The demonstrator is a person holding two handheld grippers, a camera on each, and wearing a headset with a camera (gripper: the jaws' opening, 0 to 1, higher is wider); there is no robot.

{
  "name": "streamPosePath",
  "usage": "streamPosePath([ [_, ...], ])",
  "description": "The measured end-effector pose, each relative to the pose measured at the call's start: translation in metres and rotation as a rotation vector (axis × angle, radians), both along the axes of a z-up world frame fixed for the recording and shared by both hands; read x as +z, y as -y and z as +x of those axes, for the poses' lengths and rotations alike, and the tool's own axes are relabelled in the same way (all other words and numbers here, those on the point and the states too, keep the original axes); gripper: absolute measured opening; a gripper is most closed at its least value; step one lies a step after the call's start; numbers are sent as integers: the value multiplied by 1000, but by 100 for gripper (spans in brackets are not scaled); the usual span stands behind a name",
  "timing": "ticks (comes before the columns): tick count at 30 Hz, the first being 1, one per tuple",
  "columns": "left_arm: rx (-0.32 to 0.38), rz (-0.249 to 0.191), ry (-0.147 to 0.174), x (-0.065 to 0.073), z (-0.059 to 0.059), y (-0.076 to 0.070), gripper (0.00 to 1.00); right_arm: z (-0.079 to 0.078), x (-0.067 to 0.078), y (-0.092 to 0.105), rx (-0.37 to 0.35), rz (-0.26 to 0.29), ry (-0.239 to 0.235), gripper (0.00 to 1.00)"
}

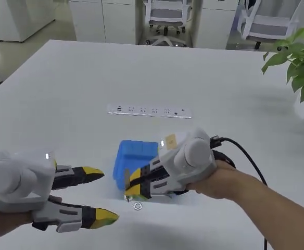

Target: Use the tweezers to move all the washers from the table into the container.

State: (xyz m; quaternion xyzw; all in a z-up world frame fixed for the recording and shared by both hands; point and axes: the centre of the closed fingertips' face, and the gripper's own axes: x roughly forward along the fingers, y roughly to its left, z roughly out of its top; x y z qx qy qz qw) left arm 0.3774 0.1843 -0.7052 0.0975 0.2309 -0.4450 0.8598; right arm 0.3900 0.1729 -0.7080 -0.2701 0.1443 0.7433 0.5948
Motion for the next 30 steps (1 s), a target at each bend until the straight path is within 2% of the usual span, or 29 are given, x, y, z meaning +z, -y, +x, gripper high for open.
streamPosePath([
  [5,19,-10,2,3,-3,0,67,6,12,1,3,10,12,6],
  [9,31,-15,-1,4,-5,0,72,12,22,1,4,19,22,6],
  [16,52,-19,13,7,-7,-3,81,26,34,4,-10,31,44,6],
  [20,53,-21,13,9,-9,-3,81,35,38,6,-17,34,56,6],
  [24,70,-23,8,9,-9,-5,88,45,40,8,-21,33,69,6],
  [30,79,-17,9,9,-9,-7,91,58,39,11,-34,35,85,6],
])
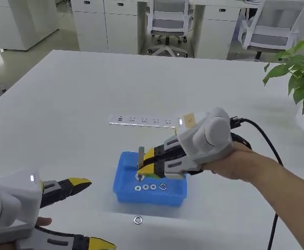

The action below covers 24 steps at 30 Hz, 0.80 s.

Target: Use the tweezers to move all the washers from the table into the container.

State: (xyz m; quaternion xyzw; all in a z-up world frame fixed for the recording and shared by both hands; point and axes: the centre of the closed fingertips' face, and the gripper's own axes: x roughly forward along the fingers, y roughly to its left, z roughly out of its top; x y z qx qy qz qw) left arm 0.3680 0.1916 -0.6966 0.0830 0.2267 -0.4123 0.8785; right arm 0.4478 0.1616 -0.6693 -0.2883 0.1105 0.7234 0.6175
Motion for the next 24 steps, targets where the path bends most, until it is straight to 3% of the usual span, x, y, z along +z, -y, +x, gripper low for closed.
streamPosePath([
  [13,17,-2,-7,-3,4,0,99,27,-17,10,-40,-9,7,6],
  [24,15,8,-7,-6,8,-1,99,42,-35,15,-67,-17,2,7],
])
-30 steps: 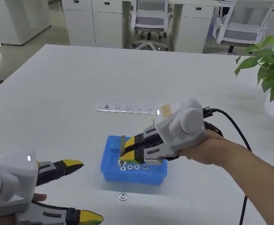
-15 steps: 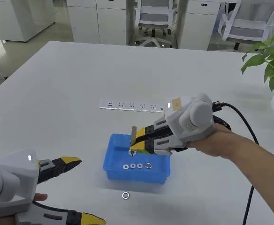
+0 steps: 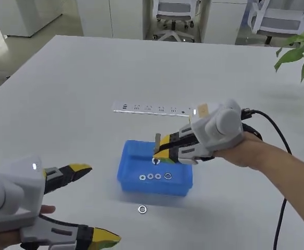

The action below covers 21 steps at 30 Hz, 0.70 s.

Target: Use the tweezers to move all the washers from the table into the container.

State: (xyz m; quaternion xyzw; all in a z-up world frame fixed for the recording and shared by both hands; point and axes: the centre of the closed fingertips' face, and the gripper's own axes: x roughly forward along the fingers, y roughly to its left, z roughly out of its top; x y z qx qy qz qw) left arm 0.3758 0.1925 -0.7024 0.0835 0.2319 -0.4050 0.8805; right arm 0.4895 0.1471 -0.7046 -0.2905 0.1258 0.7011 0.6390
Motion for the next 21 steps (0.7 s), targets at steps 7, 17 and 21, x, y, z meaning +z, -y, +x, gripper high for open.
streamPosePath([
  [7,-4,4,-5,-3,1,-1,99,7,-9,1,-17,0,-8,7],
  [17,-5,4,2,-3,5,-1,99,16,-25,6,-37,-13,-21,7],
  [21,-7,3,1,-2,6,2,99,18,-30,8,-45,-16,-31,7],
])
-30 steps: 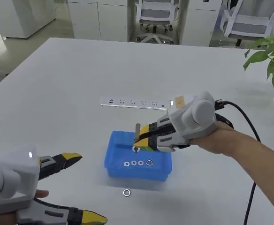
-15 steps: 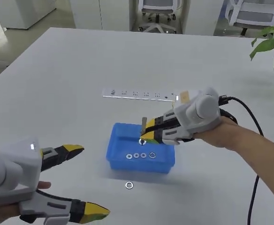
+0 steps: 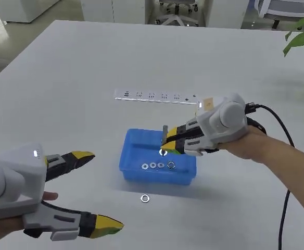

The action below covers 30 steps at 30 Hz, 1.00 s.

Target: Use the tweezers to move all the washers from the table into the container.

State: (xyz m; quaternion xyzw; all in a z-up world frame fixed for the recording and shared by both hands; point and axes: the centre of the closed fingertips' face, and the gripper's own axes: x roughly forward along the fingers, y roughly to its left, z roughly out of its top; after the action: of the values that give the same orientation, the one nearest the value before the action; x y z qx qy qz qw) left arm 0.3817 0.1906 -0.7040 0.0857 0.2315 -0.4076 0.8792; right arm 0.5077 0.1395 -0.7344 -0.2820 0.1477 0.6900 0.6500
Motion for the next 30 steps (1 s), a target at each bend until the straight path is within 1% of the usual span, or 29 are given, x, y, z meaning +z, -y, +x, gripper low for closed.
streamPosePath([
  [8,-1,-2,0,2,2,2,98,2,-11,2,-5,-11,-16,7],
  [14,-7,-10,6,5,6,4,93,2,-17,3,-7,-16,-23,7],
  [18,-12,-13,15,7,11,6,89,2,-20,5,-8,-20,-27,7],
  [19,-13,-14,17,8,12,7,87,2,-20,4,-10,-12,-29,7],
  [22,-18,-25,22,10,17,9,83,4,-20,4,-16,-8,-35,7],
  [26,-32,-27,23,11,23,13,77,4,-19,5,-17,-6,-36,7],
  [30,-44,-29,31,14,31,17,72,4,-19,4,-15,-6,-35,7],
])
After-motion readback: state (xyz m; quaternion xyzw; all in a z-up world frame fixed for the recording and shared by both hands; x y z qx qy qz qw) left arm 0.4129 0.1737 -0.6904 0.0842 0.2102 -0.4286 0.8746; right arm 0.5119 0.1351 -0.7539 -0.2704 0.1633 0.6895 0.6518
